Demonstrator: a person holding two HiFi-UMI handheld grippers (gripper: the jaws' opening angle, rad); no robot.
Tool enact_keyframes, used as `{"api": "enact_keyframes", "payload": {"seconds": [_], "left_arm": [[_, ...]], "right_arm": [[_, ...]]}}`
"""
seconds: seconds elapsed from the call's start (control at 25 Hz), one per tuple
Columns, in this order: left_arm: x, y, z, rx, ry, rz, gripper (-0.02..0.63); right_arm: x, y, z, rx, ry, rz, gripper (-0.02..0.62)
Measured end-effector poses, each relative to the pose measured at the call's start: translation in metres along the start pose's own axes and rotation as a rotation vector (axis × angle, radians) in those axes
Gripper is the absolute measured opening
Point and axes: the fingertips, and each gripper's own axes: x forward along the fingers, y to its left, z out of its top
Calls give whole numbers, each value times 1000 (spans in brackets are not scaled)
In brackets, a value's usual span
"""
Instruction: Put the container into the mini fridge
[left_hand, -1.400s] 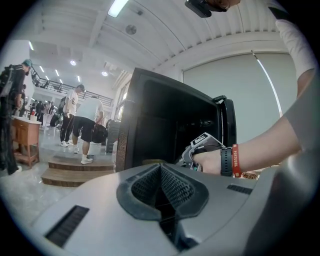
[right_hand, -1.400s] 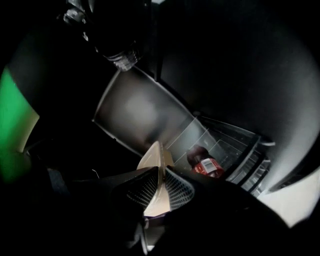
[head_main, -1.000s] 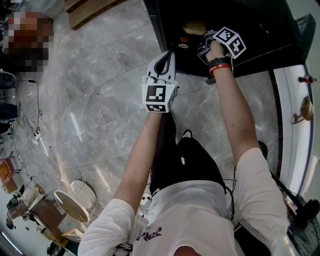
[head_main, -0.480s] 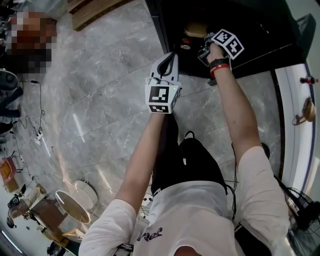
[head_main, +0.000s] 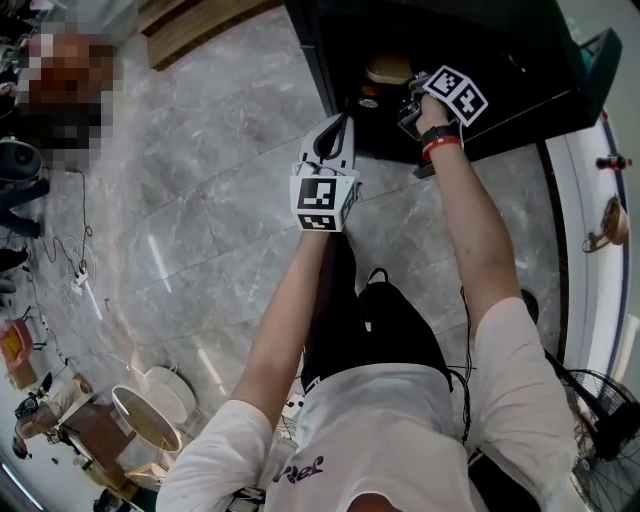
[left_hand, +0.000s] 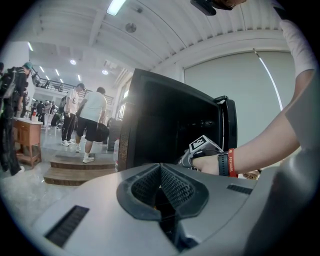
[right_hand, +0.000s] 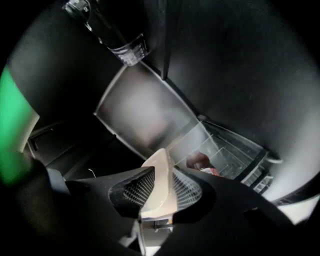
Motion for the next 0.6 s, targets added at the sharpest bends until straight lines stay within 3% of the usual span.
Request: {"api": "enact_keyframes", "payload": {"seconds": [0.6], "left_arm": [[-16, -15, 56, -15, 45, 25, 20]], "right_arm": [[-88, 44, -4, -249, 57, -2, 106]]}}
